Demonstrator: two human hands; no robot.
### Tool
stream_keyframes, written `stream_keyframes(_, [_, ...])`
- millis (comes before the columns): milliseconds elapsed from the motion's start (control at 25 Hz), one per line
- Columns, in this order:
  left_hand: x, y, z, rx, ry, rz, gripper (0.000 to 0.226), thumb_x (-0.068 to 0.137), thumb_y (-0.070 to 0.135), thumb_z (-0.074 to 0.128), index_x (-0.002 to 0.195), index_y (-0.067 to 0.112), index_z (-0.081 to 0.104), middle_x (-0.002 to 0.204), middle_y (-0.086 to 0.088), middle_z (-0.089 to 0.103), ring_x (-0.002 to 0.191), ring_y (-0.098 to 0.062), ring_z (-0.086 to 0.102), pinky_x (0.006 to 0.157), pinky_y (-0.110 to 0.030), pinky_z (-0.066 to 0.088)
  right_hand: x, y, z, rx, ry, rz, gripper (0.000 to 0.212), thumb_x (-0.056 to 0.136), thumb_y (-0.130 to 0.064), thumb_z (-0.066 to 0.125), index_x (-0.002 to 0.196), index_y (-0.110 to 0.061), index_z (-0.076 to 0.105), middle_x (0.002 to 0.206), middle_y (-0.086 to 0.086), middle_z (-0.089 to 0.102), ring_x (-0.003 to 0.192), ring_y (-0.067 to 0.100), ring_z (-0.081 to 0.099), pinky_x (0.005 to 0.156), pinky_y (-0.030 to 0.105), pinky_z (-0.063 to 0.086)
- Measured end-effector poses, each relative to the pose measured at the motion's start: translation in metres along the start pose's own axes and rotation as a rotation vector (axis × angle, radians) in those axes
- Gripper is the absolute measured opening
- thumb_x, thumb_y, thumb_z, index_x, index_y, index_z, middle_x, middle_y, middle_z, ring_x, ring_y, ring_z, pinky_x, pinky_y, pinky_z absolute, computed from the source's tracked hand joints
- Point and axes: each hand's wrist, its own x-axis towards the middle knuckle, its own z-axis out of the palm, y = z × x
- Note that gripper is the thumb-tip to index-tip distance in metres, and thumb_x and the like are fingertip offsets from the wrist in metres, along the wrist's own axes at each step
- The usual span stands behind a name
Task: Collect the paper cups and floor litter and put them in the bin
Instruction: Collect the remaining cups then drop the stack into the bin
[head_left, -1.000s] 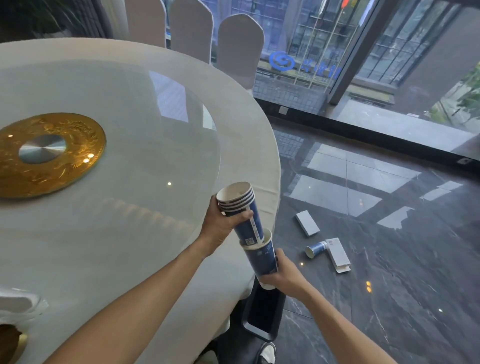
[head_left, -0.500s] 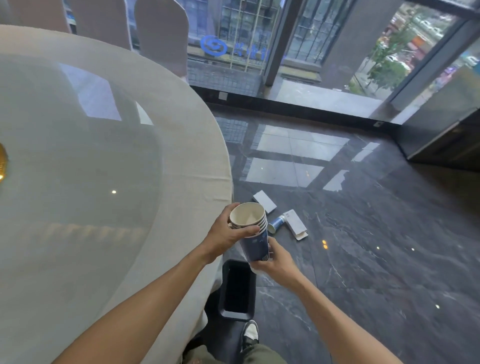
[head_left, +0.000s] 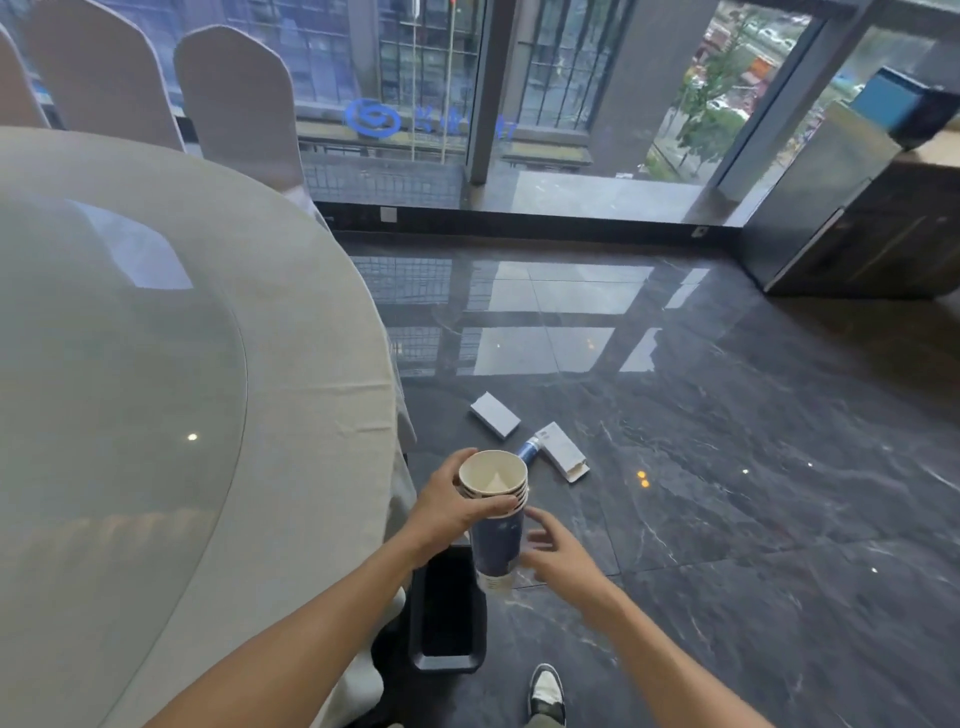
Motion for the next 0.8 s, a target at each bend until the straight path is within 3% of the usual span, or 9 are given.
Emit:
stream_keyframes(120, [0.014, -0.004, 0.018, 0.034, 0.073, -0.007, 0.105, 0.042, 0.06, 0.099, 0.135, 0.037, 0.057, 0.121, 0.014, 0.073, 0.115, -0.007, 0.069, 0.104, -0.04, 0.056, 0.018, -0.017, -0.031, 0.249, 0.012, 0.084, 0.041, 0.1, -0.03, 0.059, 0.141, -0.026, 0.055, 0.118, 0.005, 0.066, 0.109, 0.02, 0.067, 0.092, 0.044, 0.06])
stream_keyframes(200, [0.017, -0.005, 0.033, 0.031, 0.115, -0.036, 0.102, 0.045, 0.052, 0.101, 0.134, 0.034, 0.055, 0.123, 0.013, 0.071, 0.116, -0.007, 0.068, 0.105, -0.039, 0.055, 0.031, -0.026, -0.048, 0.364, -0.076, 0.142, 0.036, 0.102, -0.047, 0.055, 0.13, -0.026, 0.064, 0.121, 0.011, 0.07, 0.111, 0.027, 0.07, 0.095, 0.051, 0.059])
stream_keyframes(280, [0.019, -0.009, 0.047, 0.036, 0.14, -0.075, 0.093, 0.051, 0.042, 0.101, 0.131, 0.032, 0.055, 0.124, 0.009, 0.069, 0.114, -0.005, 0.066, 0.104, -0.034, 0.055, 0.044, -0.026, -0.058, 0.362, -0.165, 0.15, 0.035, 0.101, -0.051, 0.056, 0.12, -0.026, 0.071, 0.115, 0.01, 0.075, 0.104, 0.027, 0.074, 0.096, 0.052, 0.059])
stream_keyframes(480, [0.028, -0.066, 0.076, 0.079, 0.321, -0.249, 0.092, 0.048, 0.05, 0.098, 0.128, 0.037, 0.056, 0.123, 0.001, 0.055, 0.113, -0.01, 0.059, 0.107, -0.031, 0.048, 0.098, 0.01, -0.04, 0.229, -0.28, 0.175, 0.019, 0.099, -0.017, 0.061, 0.116, -0.017, 0.069, 0.099, 0.009, 0.073, 0.079, 0.02, 0.071, 0.079, 0.04, 0.055])
stream_keyframes(640, [0.041, -0.151, 0.096, 0.012, 0.318, -0.435, 0.099, 0.051, 0.047, 0.099, 0.137, 0.034, 0.052, 0.126, -0.001, 0.052, 0.117, -0.012, 0.053, 0.103, -0.028, 0.044, 0.151, 0.082, 0.005, 0.114, -0.265, 0.231, 0.032, 0.093, -0.002, 0.054, 0.117, -0.015, 0.069, 0.098, 0.011, 0.072, 0.08, 0.021, 0.07, 0.077, 0.037, 0.057])
stream_keyframes(720, [0.045, -0.197, 0.103, -0.06, 0.339, -0.551, 0.086, 0.061, 0.04, 0.092, 0.135, 0.023, 0.053, 0.129, -0.003, 0.06, 0.117, -0.016, 0.059, 0.099, -0.029, 0.048, 0.172, 0.127, 0.031, 0.055, -0.241, 0.259, 0.033, 0.092, 0.0, 0.055, 0.117, -0.015, 0.07, 0.098, 0.015, 0.073, 0.075, 0.02, 0.067, 0.071, 0.034, 0.055])
stream_keyframes(800, [0.051, -0.25, 0.109, -0.114, 0.33, -0.682, 0.057, 0.077, 0.025, 0.081, 0.128, 0.019, 0.056, 0.126, -0.004, 0.065, 0.114, -0.018, 0.063, 0.091, -0.027, 0.049, 0.193, 0.176, 0.061, 0.018, -0.236, 0.288, 0.033, 0.091, -0.001, 0.056, 0.116, -0.016, 0.073, 0.1, 0.019, 0.076, 0.075, 0.021, 0.065, 0.071, 0.037, 0.053])
